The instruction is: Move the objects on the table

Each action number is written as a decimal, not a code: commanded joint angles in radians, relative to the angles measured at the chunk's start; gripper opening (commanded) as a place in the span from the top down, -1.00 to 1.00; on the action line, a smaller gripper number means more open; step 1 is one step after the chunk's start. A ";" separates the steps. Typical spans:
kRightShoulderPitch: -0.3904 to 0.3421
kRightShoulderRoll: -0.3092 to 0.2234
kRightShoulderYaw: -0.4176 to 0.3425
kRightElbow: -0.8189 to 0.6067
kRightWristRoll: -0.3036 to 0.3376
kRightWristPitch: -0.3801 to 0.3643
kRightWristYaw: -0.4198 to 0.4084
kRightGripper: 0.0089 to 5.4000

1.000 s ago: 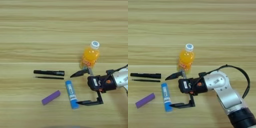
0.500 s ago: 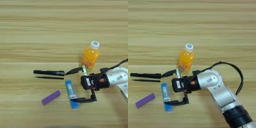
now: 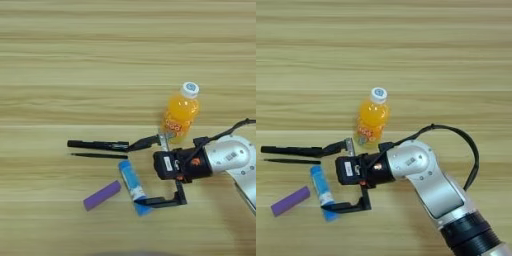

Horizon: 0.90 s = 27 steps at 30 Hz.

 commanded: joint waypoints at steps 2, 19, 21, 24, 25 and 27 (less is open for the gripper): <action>-0.053 -0.019 -0.020 -0.018 0.017 0.045 -0.034 -0.99; -0.054 -0.079 0.020 0.048 -0.035 0.054 -0.001 -0.99; -0.061 -0.088 0.022 0.059 -0.051 0.042 -0.003 -0.99; -0.077 -0.105 0.026 0.096 -0.095 -0.001 -0.023 -0.99; -0.082 -0.108 0.026 0.107 -0.106 -0.011 -0.029 -0.99; -0.084 -0.112 0.024 0.117 -0.110 -0.023 -0.031 -0.99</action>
